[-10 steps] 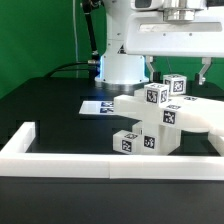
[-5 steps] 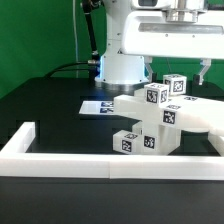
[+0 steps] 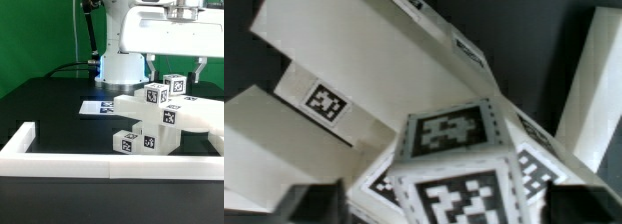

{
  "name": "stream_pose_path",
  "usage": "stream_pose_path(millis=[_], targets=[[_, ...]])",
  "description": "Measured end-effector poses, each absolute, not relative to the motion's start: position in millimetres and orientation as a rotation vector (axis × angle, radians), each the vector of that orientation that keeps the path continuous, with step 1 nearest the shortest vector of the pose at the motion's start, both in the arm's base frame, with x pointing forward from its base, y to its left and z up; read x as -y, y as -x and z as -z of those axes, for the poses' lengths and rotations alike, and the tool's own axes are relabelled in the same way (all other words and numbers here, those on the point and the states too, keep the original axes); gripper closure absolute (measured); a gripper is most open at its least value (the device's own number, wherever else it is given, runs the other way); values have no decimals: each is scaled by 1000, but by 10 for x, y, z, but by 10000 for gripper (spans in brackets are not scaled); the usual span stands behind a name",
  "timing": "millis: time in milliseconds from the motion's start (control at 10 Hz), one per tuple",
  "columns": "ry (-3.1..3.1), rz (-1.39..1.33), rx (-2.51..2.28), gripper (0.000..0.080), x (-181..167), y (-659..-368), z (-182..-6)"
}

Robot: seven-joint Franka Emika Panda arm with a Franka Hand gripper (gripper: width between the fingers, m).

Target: Assemble chair

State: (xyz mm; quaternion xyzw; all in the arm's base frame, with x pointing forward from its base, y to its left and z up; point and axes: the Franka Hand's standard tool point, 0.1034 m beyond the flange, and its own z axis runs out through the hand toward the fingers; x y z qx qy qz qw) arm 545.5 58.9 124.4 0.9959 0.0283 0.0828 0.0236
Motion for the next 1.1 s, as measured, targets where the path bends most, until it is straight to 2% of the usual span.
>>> stream_pose_path(millis=[100, 200, 1100], targets=[[-3084, -257, -70, 456, -589, -5455, -1244], [-3087, -258, -21, 512, -589, -5455, -1244], [-3006, -268, 943, 511, -607, -5452, -1244]])
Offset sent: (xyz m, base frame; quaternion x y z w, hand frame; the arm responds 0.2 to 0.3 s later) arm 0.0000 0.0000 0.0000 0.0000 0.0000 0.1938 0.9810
